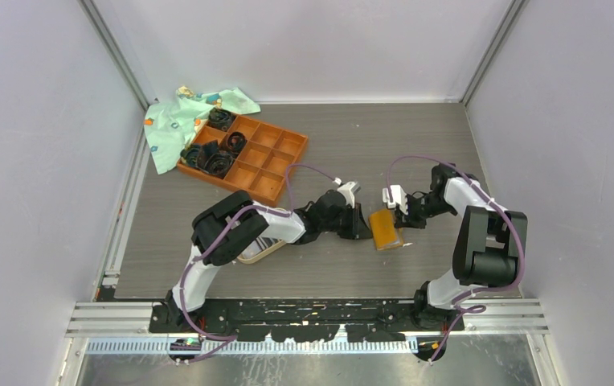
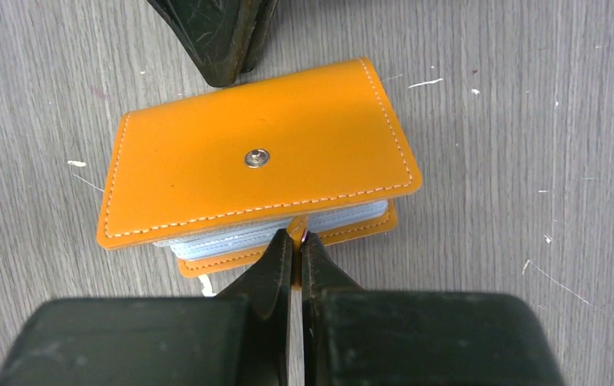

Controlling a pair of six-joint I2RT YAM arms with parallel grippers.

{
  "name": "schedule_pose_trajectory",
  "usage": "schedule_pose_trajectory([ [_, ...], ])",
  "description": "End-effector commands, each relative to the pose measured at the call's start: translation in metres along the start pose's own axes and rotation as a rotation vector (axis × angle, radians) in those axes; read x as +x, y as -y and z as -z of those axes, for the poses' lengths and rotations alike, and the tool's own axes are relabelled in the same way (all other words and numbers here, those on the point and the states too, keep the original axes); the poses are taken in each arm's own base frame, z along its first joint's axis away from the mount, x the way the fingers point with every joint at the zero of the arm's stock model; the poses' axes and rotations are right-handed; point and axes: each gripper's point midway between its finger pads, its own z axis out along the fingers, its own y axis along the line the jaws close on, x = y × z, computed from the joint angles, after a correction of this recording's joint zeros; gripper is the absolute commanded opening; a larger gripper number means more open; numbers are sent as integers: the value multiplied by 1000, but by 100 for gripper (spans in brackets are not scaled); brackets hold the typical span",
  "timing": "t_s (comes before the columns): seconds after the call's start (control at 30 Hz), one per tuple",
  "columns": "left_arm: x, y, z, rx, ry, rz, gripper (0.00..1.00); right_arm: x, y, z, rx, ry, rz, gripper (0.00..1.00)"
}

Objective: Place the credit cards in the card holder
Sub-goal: Close the card holder at the center of the board.

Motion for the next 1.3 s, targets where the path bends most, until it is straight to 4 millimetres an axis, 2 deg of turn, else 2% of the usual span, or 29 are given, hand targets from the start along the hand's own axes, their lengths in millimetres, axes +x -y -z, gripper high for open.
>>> schedule_pose_trajectory([
  [0.0,-28,47,18,153,84,-82,15,-11,-5,1,-4,47,38,4],
  [0.1,-39,67,26,219,119,-106,18,-14,-11,0,-31,68,77,6],
  [0.23,-47,84,22,290,131,-103,18,-16,-15,-1,-55,84,103,8],
  [0.5,-47,89,3,341,110,-76,18,-15,-15,-1,-61,78,110,8],
  [0.67,-39,77,-8,315,81,-67,15,-14,-10,-1,-32,73,74,8],
  [0.97,-15,26,-32,196,28,-3,8,-7,-5,2,36,59,34,13],
  [1.2,-9,7,-37,143,13,21,7,1,5,5,137,28,-56,16],
  [1.27,-8,3,-38,137,12,29,7,7,7,4,183,10,-79,20],
])
